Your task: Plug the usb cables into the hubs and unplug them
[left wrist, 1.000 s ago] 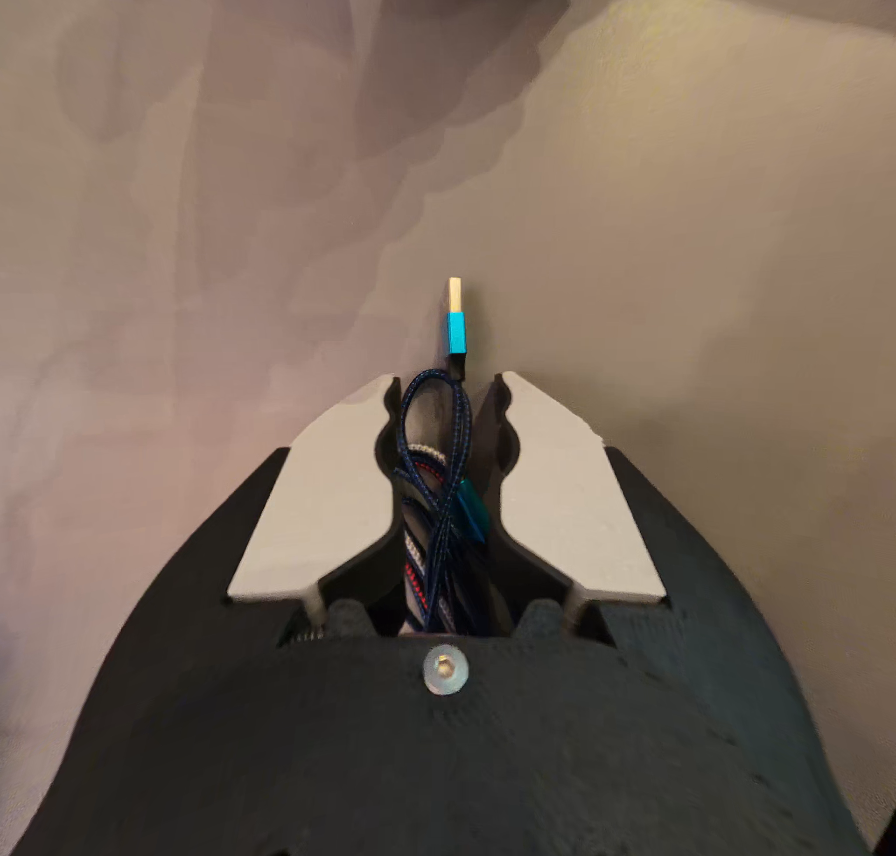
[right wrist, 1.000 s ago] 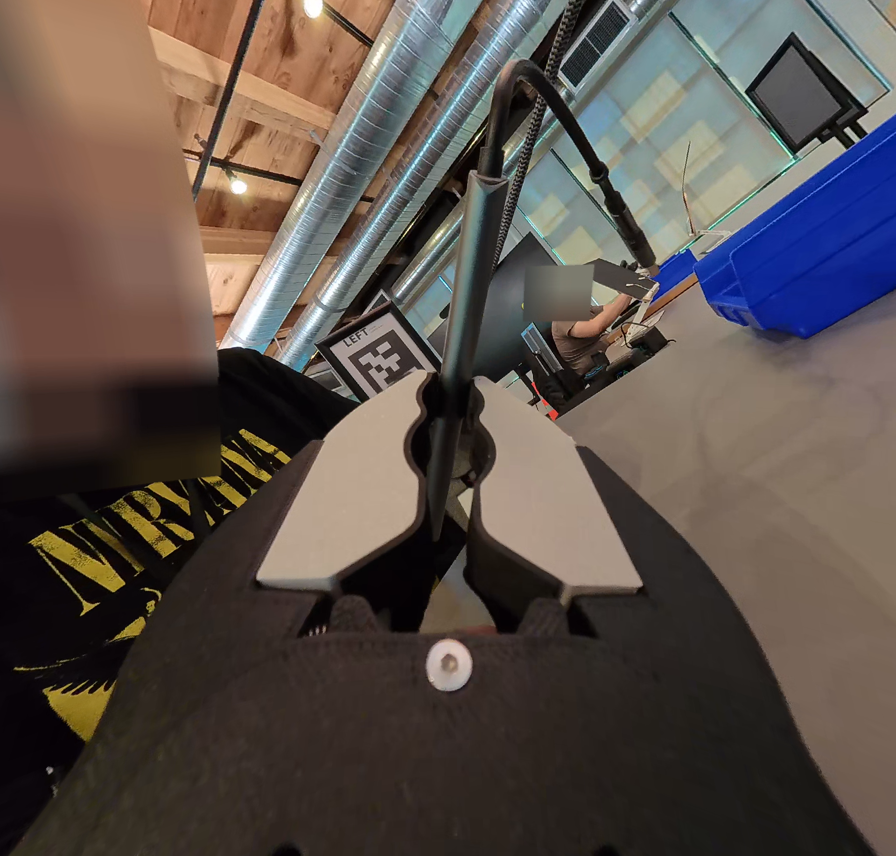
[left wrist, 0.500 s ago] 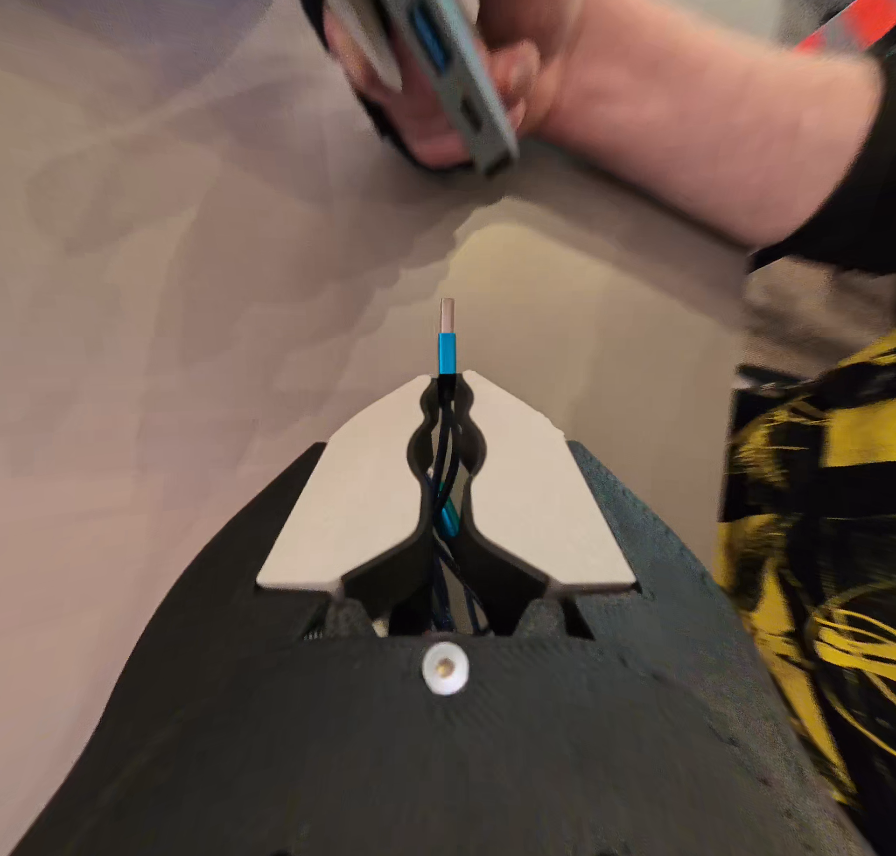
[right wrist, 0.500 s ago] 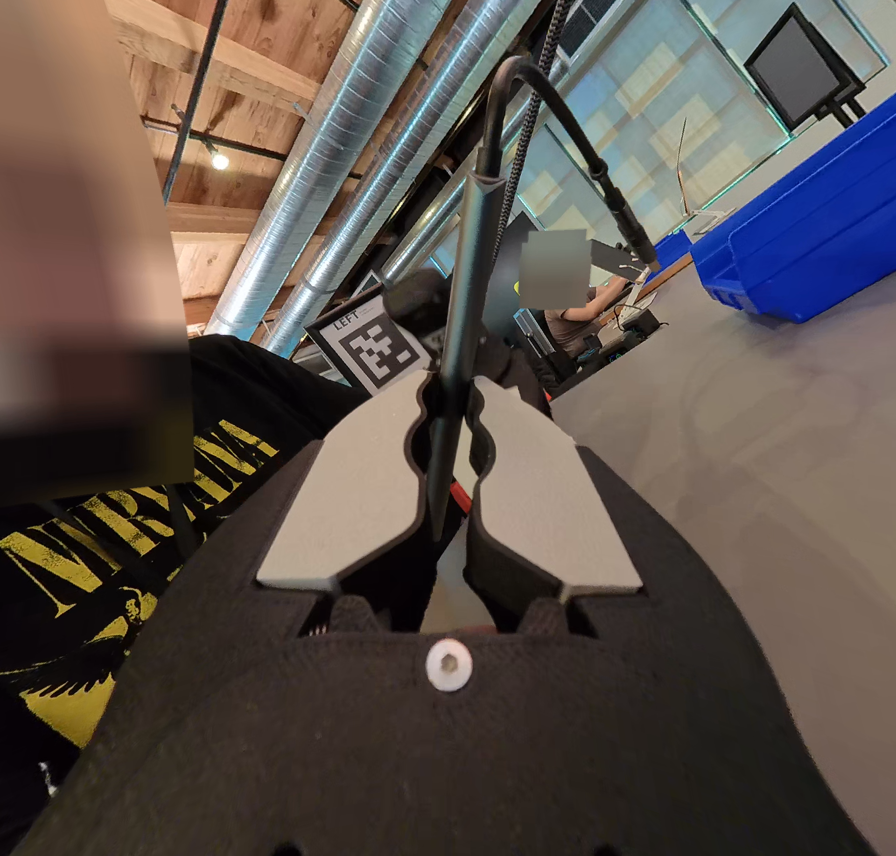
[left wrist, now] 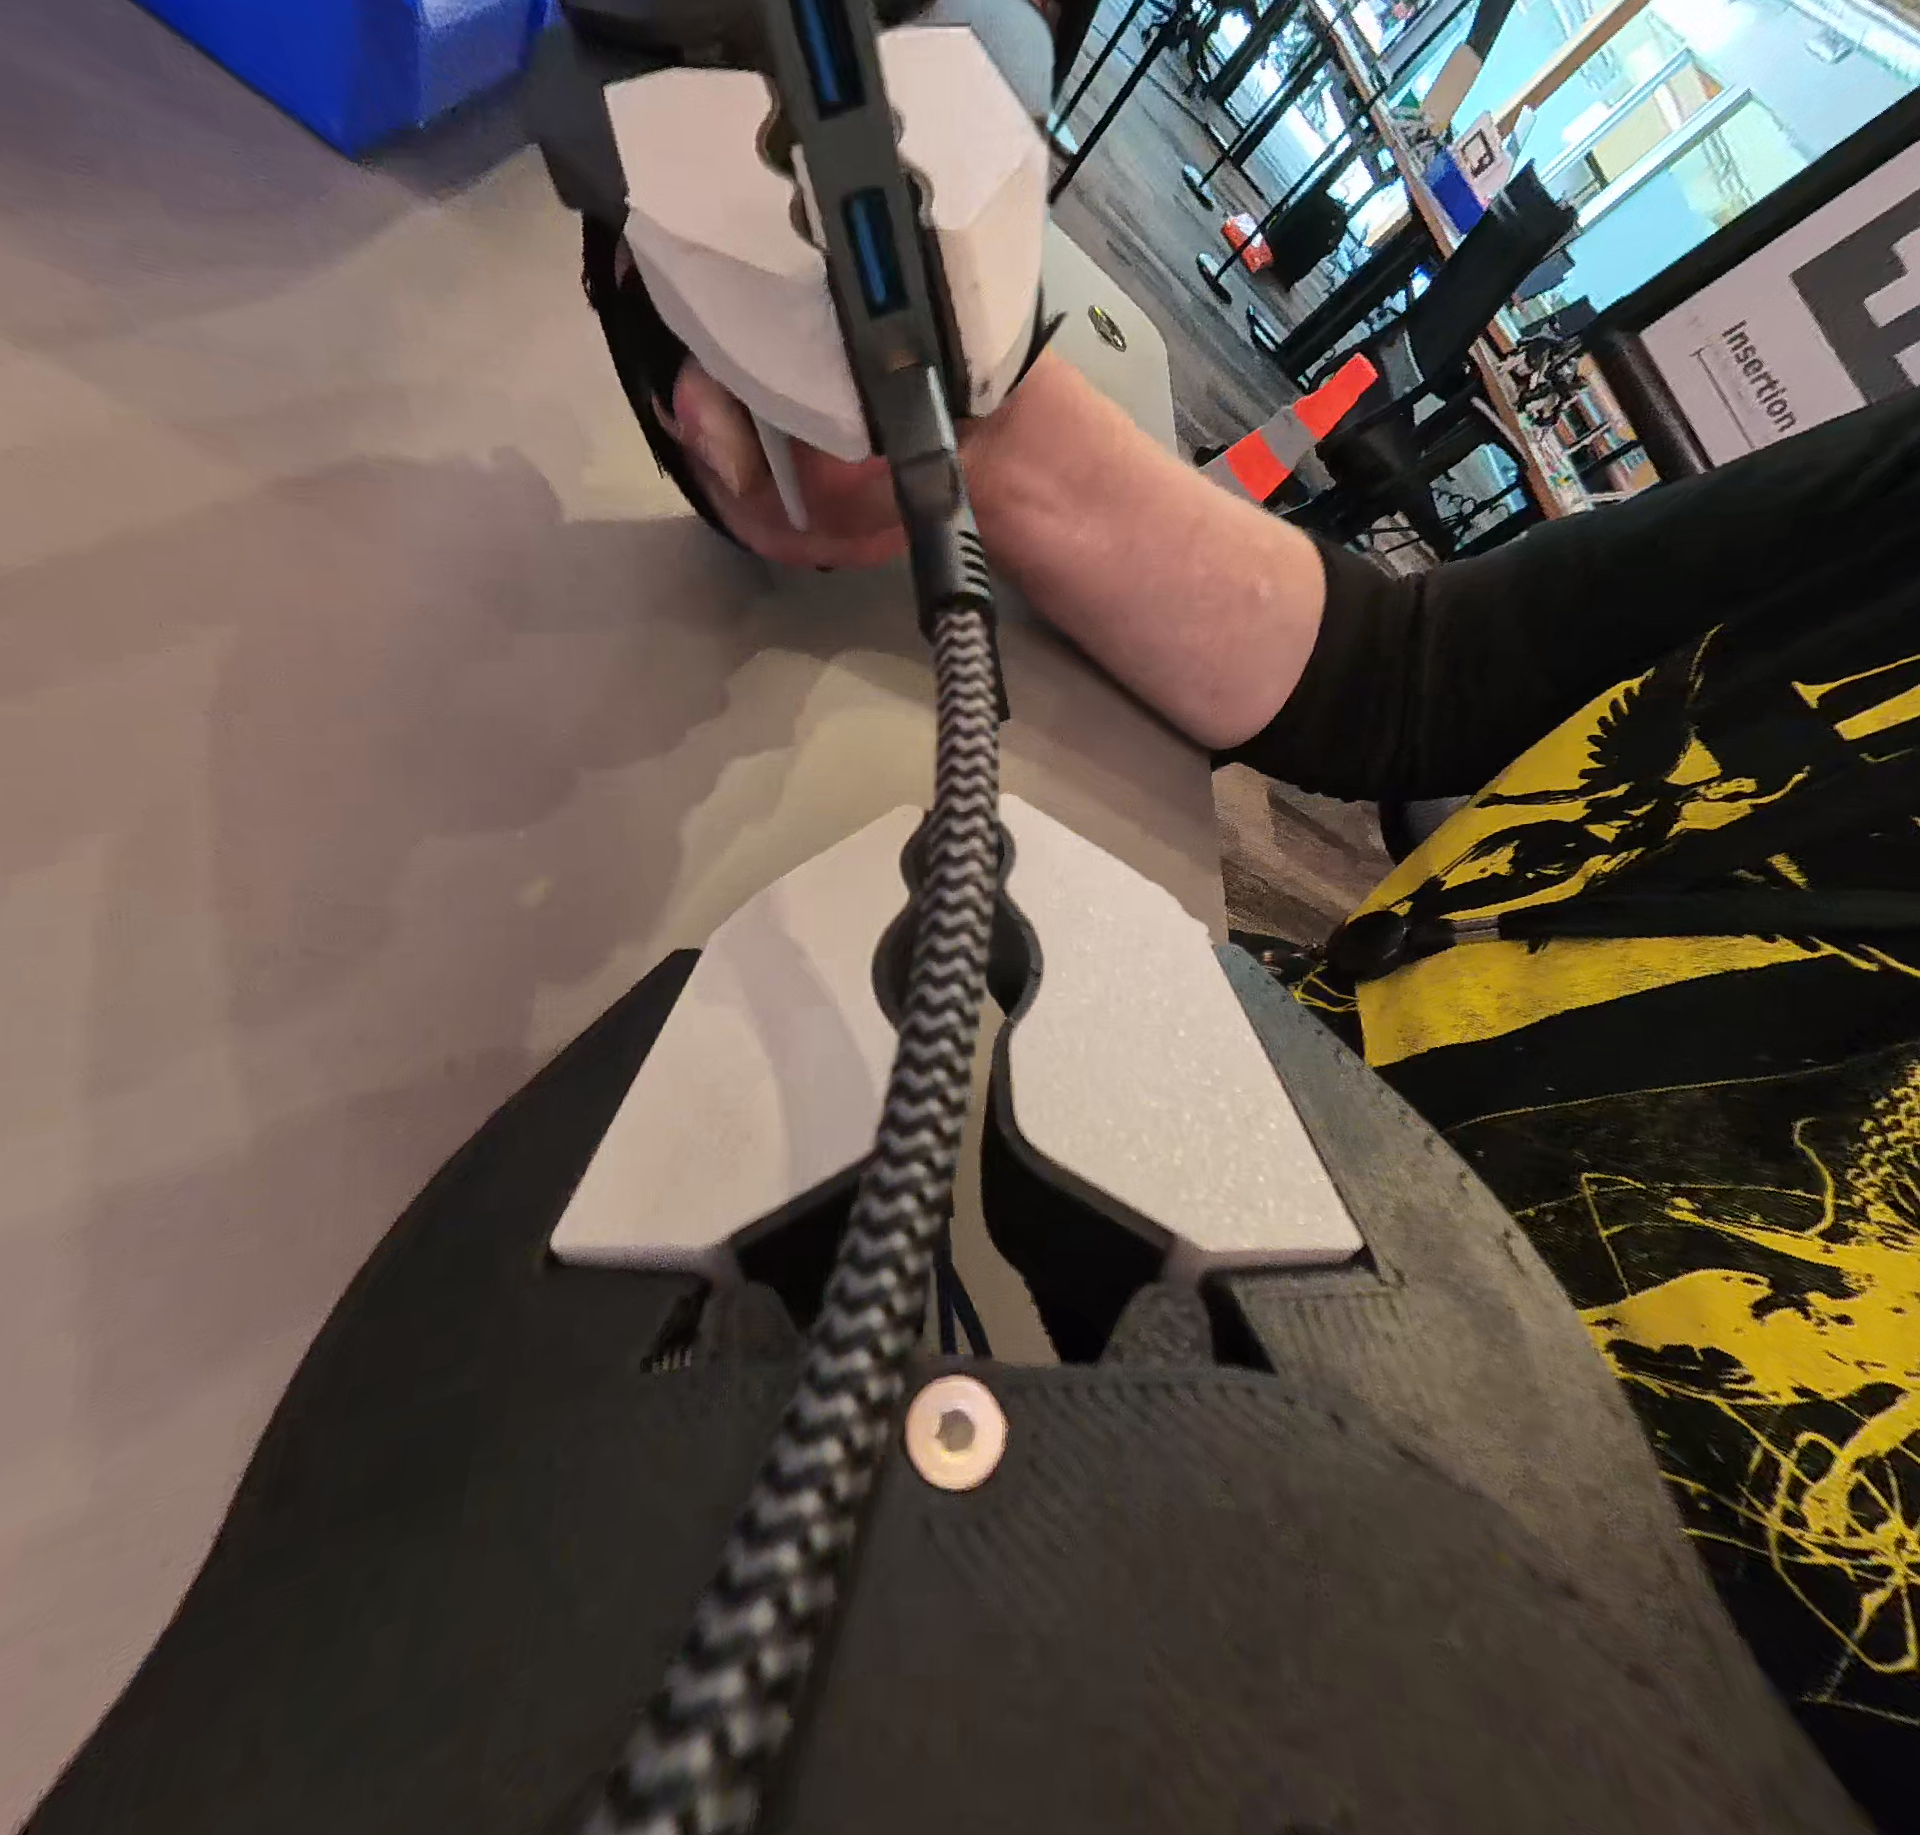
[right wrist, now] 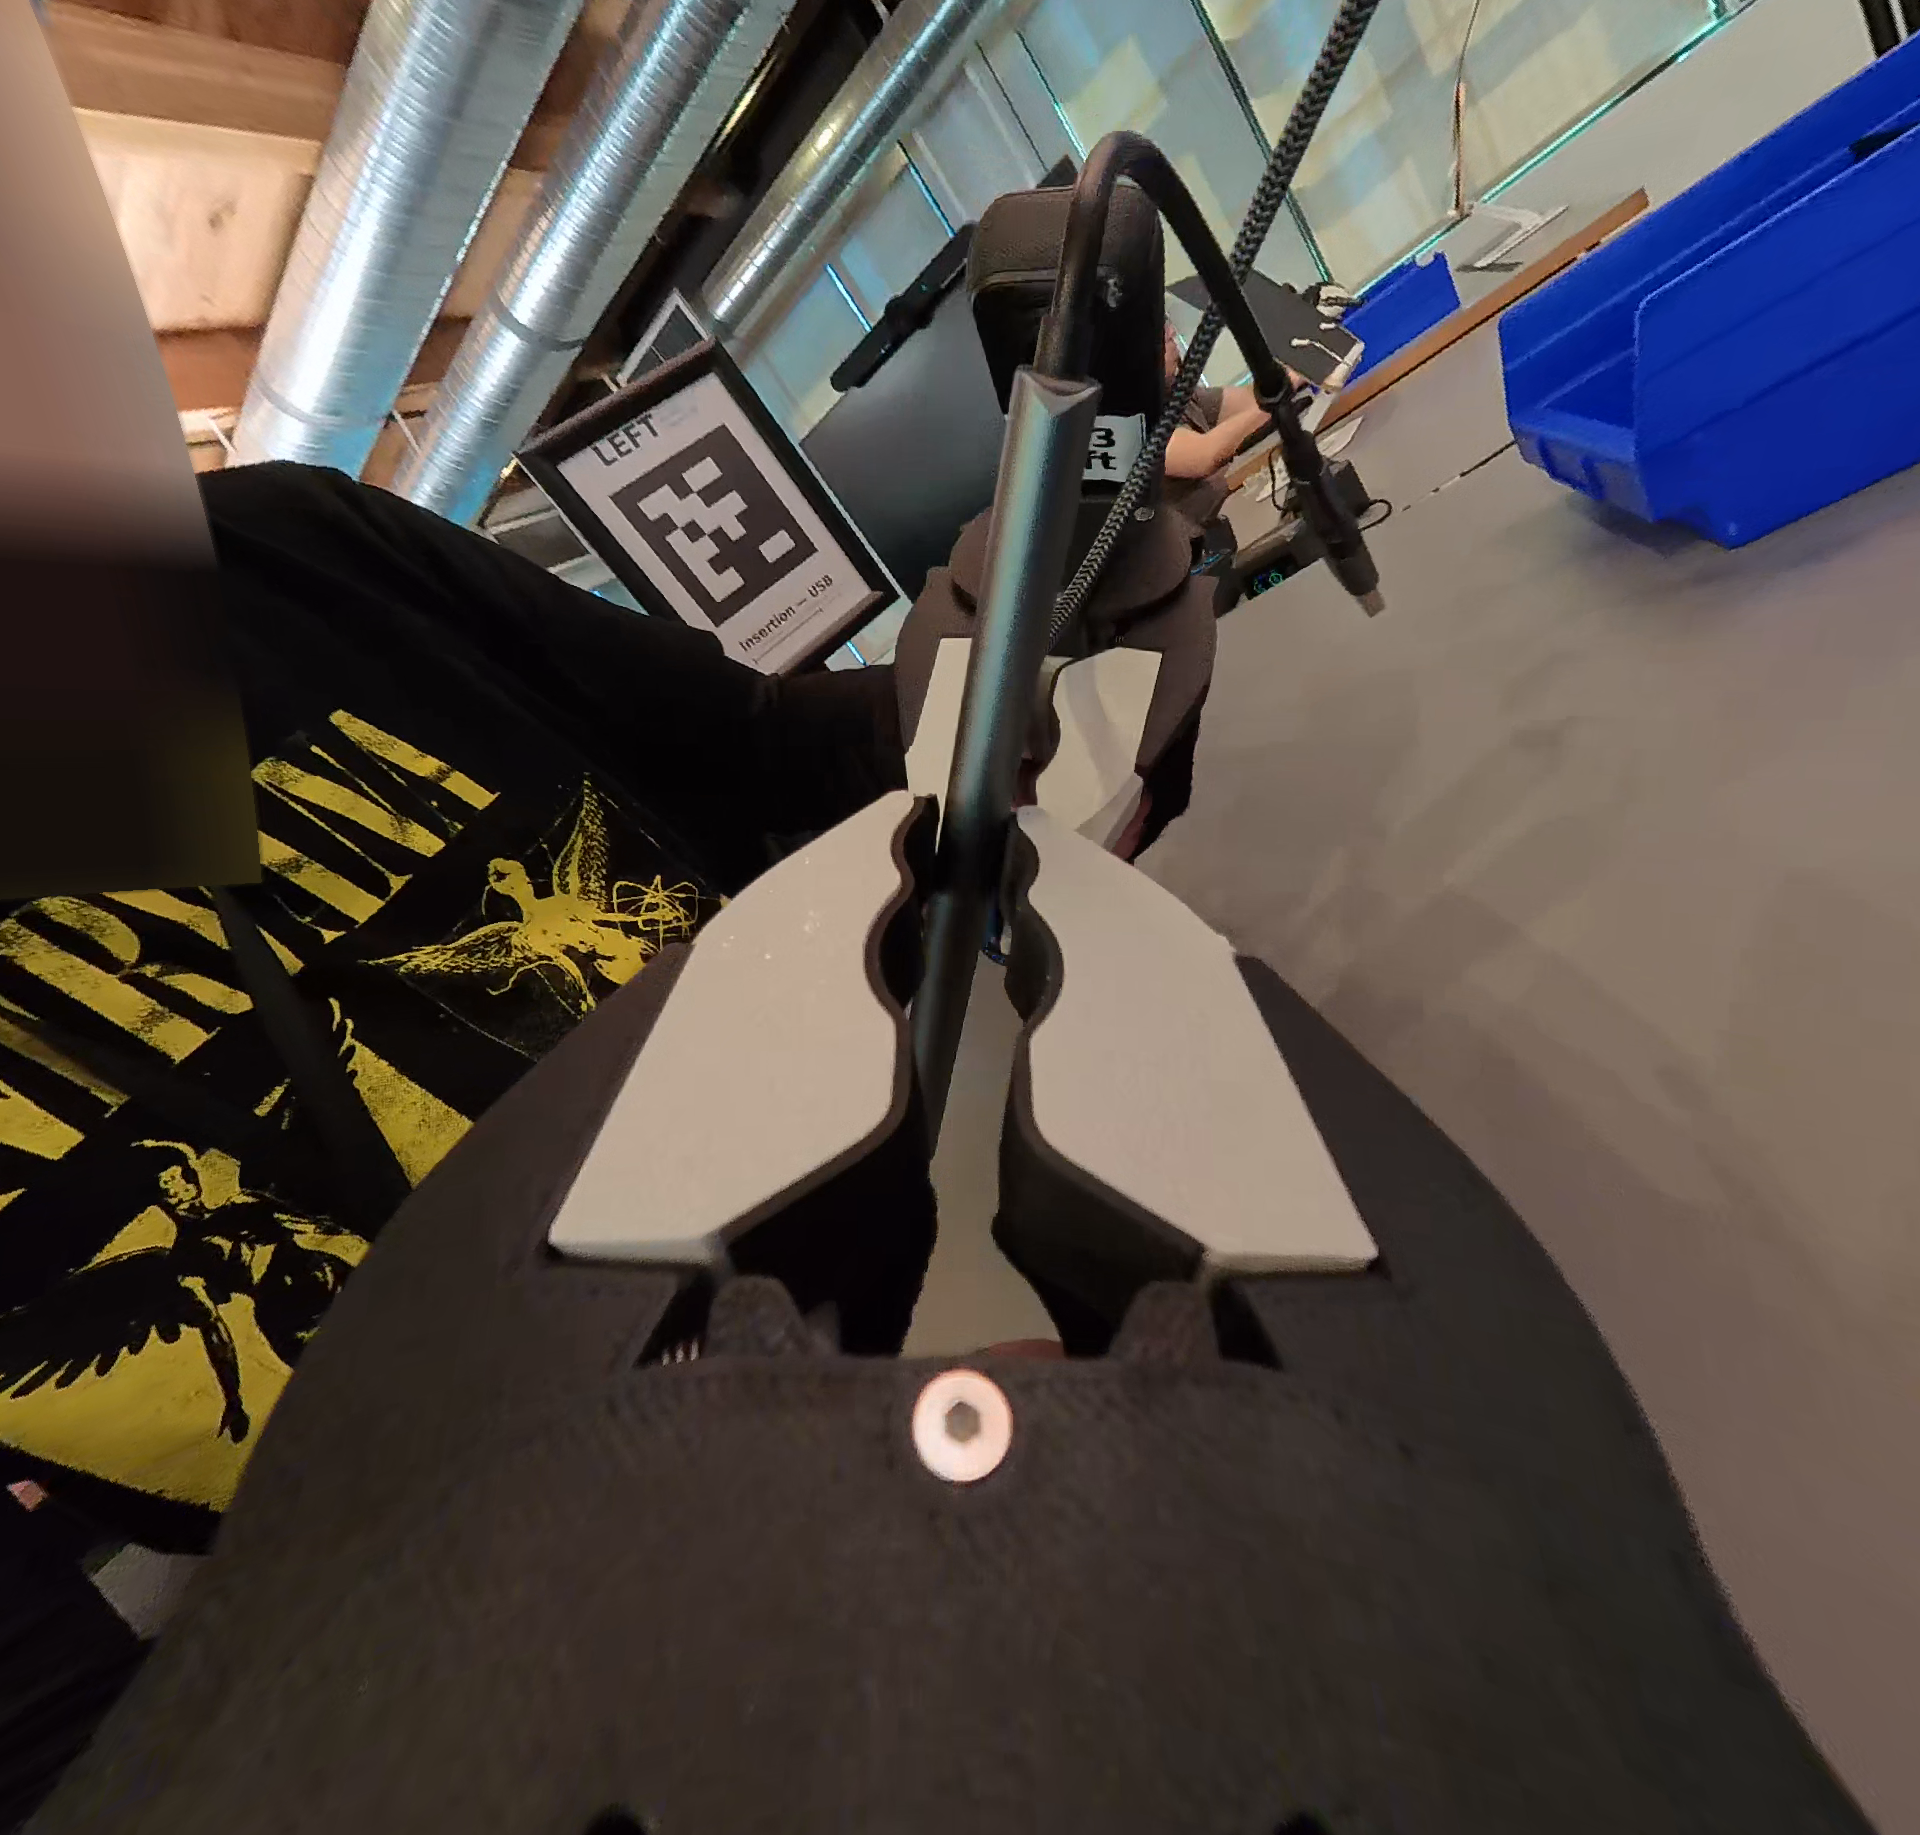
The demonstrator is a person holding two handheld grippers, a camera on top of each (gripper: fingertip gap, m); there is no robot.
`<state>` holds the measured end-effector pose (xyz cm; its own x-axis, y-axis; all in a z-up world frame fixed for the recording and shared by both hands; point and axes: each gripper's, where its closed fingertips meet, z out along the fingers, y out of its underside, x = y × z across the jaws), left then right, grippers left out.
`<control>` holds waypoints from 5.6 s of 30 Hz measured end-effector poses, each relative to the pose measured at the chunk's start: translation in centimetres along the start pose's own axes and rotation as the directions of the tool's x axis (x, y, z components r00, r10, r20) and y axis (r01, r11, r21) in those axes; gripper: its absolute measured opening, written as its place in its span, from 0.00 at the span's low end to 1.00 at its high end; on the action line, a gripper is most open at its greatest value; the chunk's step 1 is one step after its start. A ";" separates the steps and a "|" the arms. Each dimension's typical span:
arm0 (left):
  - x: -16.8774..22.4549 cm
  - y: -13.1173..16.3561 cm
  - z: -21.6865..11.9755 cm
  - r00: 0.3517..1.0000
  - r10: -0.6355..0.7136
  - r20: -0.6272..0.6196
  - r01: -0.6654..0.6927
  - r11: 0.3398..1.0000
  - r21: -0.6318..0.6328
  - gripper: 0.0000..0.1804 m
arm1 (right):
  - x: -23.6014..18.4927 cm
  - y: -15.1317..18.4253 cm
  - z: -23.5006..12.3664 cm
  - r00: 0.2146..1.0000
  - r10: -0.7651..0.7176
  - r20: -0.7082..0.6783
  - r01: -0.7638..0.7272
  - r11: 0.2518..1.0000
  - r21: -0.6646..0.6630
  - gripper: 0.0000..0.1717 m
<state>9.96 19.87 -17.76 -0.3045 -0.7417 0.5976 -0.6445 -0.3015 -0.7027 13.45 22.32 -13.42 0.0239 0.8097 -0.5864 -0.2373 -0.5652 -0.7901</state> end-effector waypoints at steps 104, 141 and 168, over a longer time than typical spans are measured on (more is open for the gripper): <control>-1.7 -8.9 -4.8 0.987 -0.112 0.119 0.030 0.840 0.542 0.02 | 0.9 2.0 2.8 0.992 0.096 -0.082 -0.103 0.991 -0.083 0.16; -4.5 4.4 1.6 0.951 0.023 0.309 0.048 0.974 -0.220 0.03 | 1.8 1.4 -0.7 0.985 0.035 -0.168 -0.047 0.996 -0.072 0.06; -0.4 1.0 -0.2 1.000 0.006 0.023 0.001 0.956 -0.294 0.04 | 0.2 5.6 1.0 0.993 -0.028 -0.112 -0.013 0.936 -0.352 0.06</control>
<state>9.32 19.99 -18.66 -0.2923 -0.7570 0.5844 -0.8224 -0.1129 -0.5576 11.15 19.50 -17.81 0.1394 0.8024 -0.5803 0.1192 -0.5953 -0.7946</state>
